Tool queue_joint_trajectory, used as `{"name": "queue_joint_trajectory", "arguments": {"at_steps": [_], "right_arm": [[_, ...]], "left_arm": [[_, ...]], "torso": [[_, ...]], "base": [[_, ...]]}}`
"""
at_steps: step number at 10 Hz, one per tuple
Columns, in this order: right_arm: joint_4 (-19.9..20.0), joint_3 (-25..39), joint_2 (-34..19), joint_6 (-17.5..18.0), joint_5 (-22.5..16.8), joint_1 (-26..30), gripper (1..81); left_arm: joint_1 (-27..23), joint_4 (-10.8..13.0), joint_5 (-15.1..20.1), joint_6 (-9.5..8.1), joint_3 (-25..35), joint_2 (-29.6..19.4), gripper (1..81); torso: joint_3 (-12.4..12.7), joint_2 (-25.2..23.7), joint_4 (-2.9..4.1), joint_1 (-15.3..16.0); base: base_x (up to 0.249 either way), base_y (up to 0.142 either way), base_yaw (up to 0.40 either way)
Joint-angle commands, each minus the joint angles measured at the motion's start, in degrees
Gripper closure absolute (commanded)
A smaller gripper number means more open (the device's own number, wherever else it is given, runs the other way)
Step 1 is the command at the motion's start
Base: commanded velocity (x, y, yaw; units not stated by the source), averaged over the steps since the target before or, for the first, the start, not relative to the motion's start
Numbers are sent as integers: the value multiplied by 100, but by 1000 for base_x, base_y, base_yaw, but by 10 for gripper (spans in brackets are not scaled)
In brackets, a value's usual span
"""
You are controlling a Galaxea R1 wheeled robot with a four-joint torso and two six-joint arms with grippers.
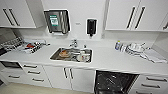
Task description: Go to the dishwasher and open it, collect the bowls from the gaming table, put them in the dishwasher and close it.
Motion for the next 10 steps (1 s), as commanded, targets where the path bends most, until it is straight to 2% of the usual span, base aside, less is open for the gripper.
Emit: {"name": "queue_joint_trajectory", "arguments": {"at_steps": [1,2,4,7,9,10], "right_arm": [[-4,41,-68,10,-222,124,811],[-4,49,-68,19,-214,124,811],[-13,102,-68,10,-213,124,811],[-21,110,-68,10,-213,133,811],[-12,120,-85,10,-213,141,811],[-4,120,-94,19,-213,125,811]], "left_arm": [[-290,167,164,-13,1838,-1139,811],[-351,149,164,-13,2508,-1552,811],[-649,88,217,-13,3273,-2124,811],[-1246,-70,251,-13,3802,-2371,811],[-1774,-114,848,-13,4337,-2661,811],[-2020,-141,997,-13,4584,-2837,811]], "torso": [[6,0,0,0],[-88,2,0,0],[-136,6,0,5],[-127,6,0,5],[-127,9,0,5],[-127,9,0,5]], "base": [[0,0,0],[0,0,0],[0,0,0],[0,0,0],[0,0,0],[0,0,0]]}}
